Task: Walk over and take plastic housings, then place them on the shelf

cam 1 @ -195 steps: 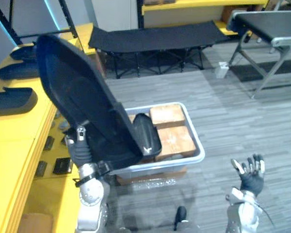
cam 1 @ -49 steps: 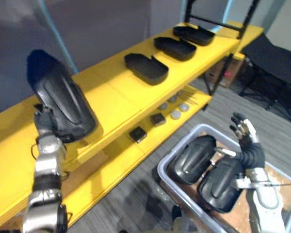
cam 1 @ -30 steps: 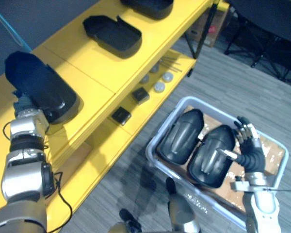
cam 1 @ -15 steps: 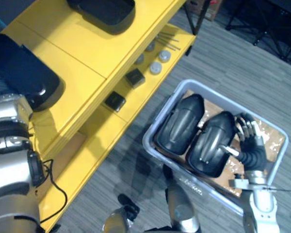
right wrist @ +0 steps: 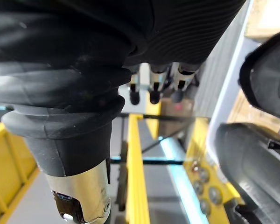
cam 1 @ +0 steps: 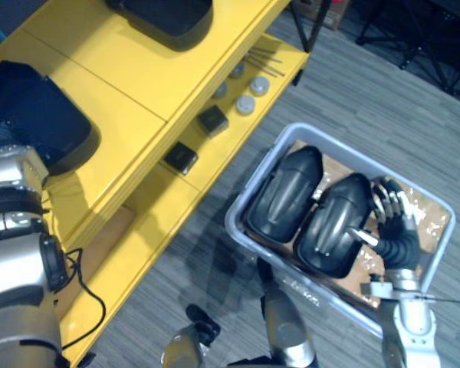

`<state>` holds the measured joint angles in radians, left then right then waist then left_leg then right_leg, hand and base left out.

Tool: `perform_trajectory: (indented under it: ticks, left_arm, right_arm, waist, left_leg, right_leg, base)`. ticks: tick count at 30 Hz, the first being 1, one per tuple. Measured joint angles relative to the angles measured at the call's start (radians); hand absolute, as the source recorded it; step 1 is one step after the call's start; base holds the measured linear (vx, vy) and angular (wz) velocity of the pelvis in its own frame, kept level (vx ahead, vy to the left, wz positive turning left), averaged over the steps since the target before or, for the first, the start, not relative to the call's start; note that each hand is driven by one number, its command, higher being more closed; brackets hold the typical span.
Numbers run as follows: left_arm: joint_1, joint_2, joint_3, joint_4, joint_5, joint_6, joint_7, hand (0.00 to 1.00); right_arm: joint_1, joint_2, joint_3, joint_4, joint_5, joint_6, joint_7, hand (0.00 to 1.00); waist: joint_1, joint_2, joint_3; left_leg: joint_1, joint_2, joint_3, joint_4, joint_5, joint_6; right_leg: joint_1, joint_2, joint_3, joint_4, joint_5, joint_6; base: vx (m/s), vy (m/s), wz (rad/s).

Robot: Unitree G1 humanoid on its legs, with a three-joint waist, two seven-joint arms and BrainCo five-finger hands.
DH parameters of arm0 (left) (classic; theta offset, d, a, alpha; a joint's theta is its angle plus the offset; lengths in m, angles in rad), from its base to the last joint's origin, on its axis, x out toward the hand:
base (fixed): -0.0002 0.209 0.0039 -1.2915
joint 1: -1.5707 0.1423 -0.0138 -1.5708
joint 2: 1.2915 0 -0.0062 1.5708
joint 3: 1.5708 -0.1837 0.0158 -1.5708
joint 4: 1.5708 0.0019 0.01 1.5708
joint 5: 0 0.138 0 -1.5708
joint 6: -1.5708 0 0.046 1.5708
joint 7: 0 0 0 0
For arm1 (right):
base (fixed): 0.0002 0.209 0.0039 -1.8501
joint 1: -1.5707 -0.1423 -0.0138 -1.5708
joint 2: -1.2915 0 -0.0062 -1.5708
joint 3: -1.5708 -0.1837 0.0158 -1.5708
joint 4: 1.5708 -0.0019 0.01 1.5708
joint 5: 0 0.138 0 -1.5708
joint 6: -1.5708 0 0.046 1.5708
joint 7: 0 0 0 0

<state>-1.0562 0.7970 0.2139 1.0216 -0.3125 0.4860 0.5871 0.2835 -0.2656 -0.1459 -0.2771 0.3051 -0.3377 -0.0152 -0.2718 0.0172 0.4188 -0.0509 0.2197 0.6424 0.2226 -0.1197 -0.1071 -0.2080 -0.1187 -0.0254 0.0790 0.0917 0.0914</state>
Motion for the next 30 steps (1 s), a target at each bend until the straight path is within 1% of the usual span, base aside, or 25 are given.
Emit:
perform_trajectory:
  ticks: [2, 5, 7, 10, 14, 15, 16, 18, 20, 21, 22, 23, 24, 25, 26, 27, 28, 29, 30]
  left_arm:
    - [0.0, 0.009, 0.002, 0.012, -0.026, -0.007, 0.007, 0.0]
    - [0.001, 0.016, 0.01, 0.027, -0.104, -0.036, 0.045, 0.0]
    - [0.007, 0.017, 0.013, 0.031, -0.162, -0.069, 0.076, 0.0]
    - [0.039, 0.016, 0.053, 0.032, -0.267, -0.142, 0.109, 0.0]
    - [0.059, 0.008, 0.061, 0.032, -0.319, -0.213, 0.129, 0.0]
    - [0.06, 0.007, 0.061, 0.032, -0.333, -0.239, 0.135, 0.0]
    - [0.06, -0.002, 0.061, 0.031, -0.357, -0.277, 0.125, 0.0]
    - [0.071, -0.026, 0.053, 0.012, -0.368, -0.314, 0.099, 0.0]
    - [0.108, -0.042, 0.045, -0.031, -0.412, -0.345, 0.089, 0.0]
    - [0.148, -0.062, 0.039, -0.075, -0.437, -0.383, 0.071, 0.0]
    - [0.185, -0.08, 0.023, -0.109, -0.438, -0.414, 0.065, 0.0]
    - [0.192, -0.085, 0.011, -0.114, -0.442, -0.427, 0.066, 0.0]
    - [0.193, -0.088, 0.003, -0.114, -0.467, -0.444, 0.062, 0.0]
    - [0.193, -0.087, 0.003, -0.113, -0.472, -0.468, 0.044, 0.0]
    - [0.193, -0.086, 0.003, -0.114, -0.472, -0.471, 0.036, 0.0]
    - [0.193, -0.086, 0.002, -0.115, -0.471, -0.487, 0.016, 0.0]
    - [0.194, -0.088, 0.001, -0.117, -0.47, -0.496, 0.014, 0.0]
    - [0.205, -0.088, 0.003, -0.127, -0.465, -0.508, 0.015, 0.0]
    - [0.235, -0.09, 0.004, -0.167, -0.463, -0.515, 0.018, 0.0]
  right_arm:
    - [0.0, 0.0, 0.0, 0.0, 0.004, 0.0, 0.002, 0.0]
    - [0.0, 0.0, 0.0, 0.0, 0.005, 0.0, 0.013, 0.0]
    - [0.0, 0.0, 0.0, 0.0, 0.005, 0.0, 0.018, 0.0]
    - [-0.001, 0.0, 0.001, 0.0, 0.005, -0.002, 0.02, 0.0]
    - [0.0, 0.0, 0.001, 0.0, 0.004, -0.005, 0.021, 0.0]
    - [0.0, 0.0, 0.001, 0.0, 0.003, -0.005, 0.021, 0.0]
    - [0.0, 0.0, 0.001, 0.0, 0.001, -0.005, 0.021, 0.0]
    - [-0.001, 0.0, 0.002, 0.0, -0.007, -0.01, 0.022, 0.0]
    - [-0.003, 0.001, 0.002, -0.019, -0.025, -0.017, 0.021, 0.0]
    - [0.002, 0.001, 0.002, -0.032, -0.027, -0.017, 0.015, 0.0]
    - [0.006, 0.002, 0.001, -0.031, -0.043, -0.017, 0.005, 0.0]
    - [0.008, 0.001, 0.002, -0.03, -0.046, -0.026, -0.003, 0.0]
    - [0.011, 0.001, 0.001, -0.031, -0.046, -0.061, -0.02, 0.0]
    - [0.005, -0.002, 0.001, -0.032, -0.045, -0.101, -0.042, 0.0]
    - [0.003, -0.003, 0.001, -0.032, -0.046, -0.106, -0.046, 0.0]
    - [-0.006, -0.005, 0.002, -0.033, -0.047, -0.124, -0.055, 0.0]
    - [-0.007, -0.004, 0.004, -0.032, -0.052, -0.132, -0.06, 0.0]
    - [-0.011, -0.005, 0.016, -0.032, -0.067, -0.146, -0.072, 0.0]
    - [-0.023, -0.005, 0.035, -0.032, -0.076, -0.158, -0.077, 0.0]
  waist:
    - [-0.005, 0.0, 0.0]
    - [-0.008, 0.0, 0.0]
    - [-0.009, -0.001, 0.0]
    - [-0.014, -0.008, 0.002]
    - [-0.014, -0.011, 0.001]
    - [-0.013, -0.011, 0.001]
    - [-0.013, -0.011, 0.001]
    - [-0.013, -0.011, -0.005]
    - [-0.016, -0.012, -0.013]
    - [-0.016, -0.012, -0.03]
    - [-0.014, -0.012, -0.056]
    - [-0.013, -0.012, -0.066]
    - [-0.012, -0.016, -0.08]
    - [-0.004, -0.016, -0.096]
    - [-0.003, -0.016, -0.1]
    - [0.007, -0.008, -0.121]
    - [0.011, -0.005, -0.138]
    - [0.016, 0.005, -0.175]
    - [0.019, 0.014, -0.194]
  left_leg:
    - [0.001, 0.0, 0.0, 0.0, 0.0, 0.0]
    - [0.004, 0.0, 0.001, -0.002, 0.0, 0.0]
    - [0.009, -0.001, 0.002, -0.003, 0.0, 0.0]
    - [0.027, -0.001, 0.001, -0.006, 0.0, 0.0]
    - [0.032, -0.003, 0.0, -0.009, 0.0, 0.0]
    - [0.032, -0.005, 0.0, -0.013, 0.0, 0.0]
    - [0.038, -0.006, 0.0, -0.014, 0.0, 0.0]
    - [0.057, -0.009, 0.0, -0.023, 0.0, 0.0]
    - [0.074, -0.016, 0.001, -0.04, 0.001, -0.002]
    - [0.084, -0.02, 0.002, -0.049, 0.002, -0.004]
    - [0.084, -0.021, 0.002, -0.054, 0.003, -0.005]
    - [0.086, -0.021, 0.0, -0.056, 0.004, -0.006]
    - [0.094, -0.022, -0.004, -0.061, 0.004, -0.007]
    - [0.122, -0.028, -0.003, -0.079, 0.009, -0.012]
    - [0.127, -0.029, -0.003, -0.082, 0.009, -0.012]
    - [0.141, -0.032, -0.003, -0.094, 0.01, -0.013]
    - [0.143, -0.035, -0.003, -0.1, 0.011, -0.014]
    - [0.143, -0.042, -0.003, -0.116, 0.014, -0.015]
    - [0.154, -0.047, -0.005, -0.128, 0.017, -0.015]
  right_leg:
    - [0.0, 0.0, 0.0, 0.0, 0.0, 0.0]
    - [0.002, 0.0, 0.001, 0.0, 0.0, 0.0]
    - [0.005, 0.0, 0.001, 0.0, 0.0, 0.0]
    - [0.026, 0.001, 0.0, -0.004, 0.0, 0.0]
    - [0.037, 0.0, -0.001, -0.018, 0.007, 0.004]
    - [0.041, 0.0, -0.001, -0.03, 0.015, 0.004]
    - [0.055, 0.0, -0.002, -0.046, 0.022, 0.005]
    - [0.077, -0.001, -0.004, -0.06, 0.025, 0.007]
    - [0.101, -0.004, -0.004, -0.078, 0.029, 0.01]
    - [0.109, -0.005, -0.005, -0.09, 0.032, 0.011]
    - [0.112, -0.004, -0.007, -0.1, 0.034, 0.01]
    - [0.117, -0.005, -0.011, -0.105, 0.035, 0.01]
    - [0.134, -0.005, -0.023, -0.116, 0.036, 0.009]
    - [0.157, -0.005, -0.025, -0.124, 0.036, 0.009]
    - [0.162, -0.005, -0.025, -0.126, 0.036, 0.009]
    - [0.175, -0.005, -0.027, -0.132, 0.036, 0.009]
    - [0.177, -0.006, -0.027, -0.137, 0.036, 0.009]
    - [0.177, -0.01, -0.03, -0.147, 0.036, 0.009]
    - [0.192, -0.012, -0.037, -0.156, 0.036, 0.009]
  base:
    - [0.0, 0.0, 0.0]
    - [0.0, 0.0, 0.0]
    - [0.0, 0.0, 0.0]
    - [0.0, 0.0, 0.0]
    - [-0.04, -0.012, 0.01]
    - [0.0, 0.0, 0.0]
    - [0.0, 0.0, 0.0]
    - [0.0, 0.0, 0.0]
    - [0.0, 0.0, 0.0]
    - [0.03, -0.003, -0.01]
    - [0.05, -0.006, 0.02]
    - [0.05, -0.006, 0.12]
    - [0.06, 0.004, 0.12]
    - [0.05, 0.005, 0.1]
    - [0.03, 0.014, 0.01]
    - [0.0, 0.0, 0.0]
    - [0.0, 0.0, 0.0]
    - [0.02, 0.004, 0.06]
    - [0.03, 0.0, 0.09]
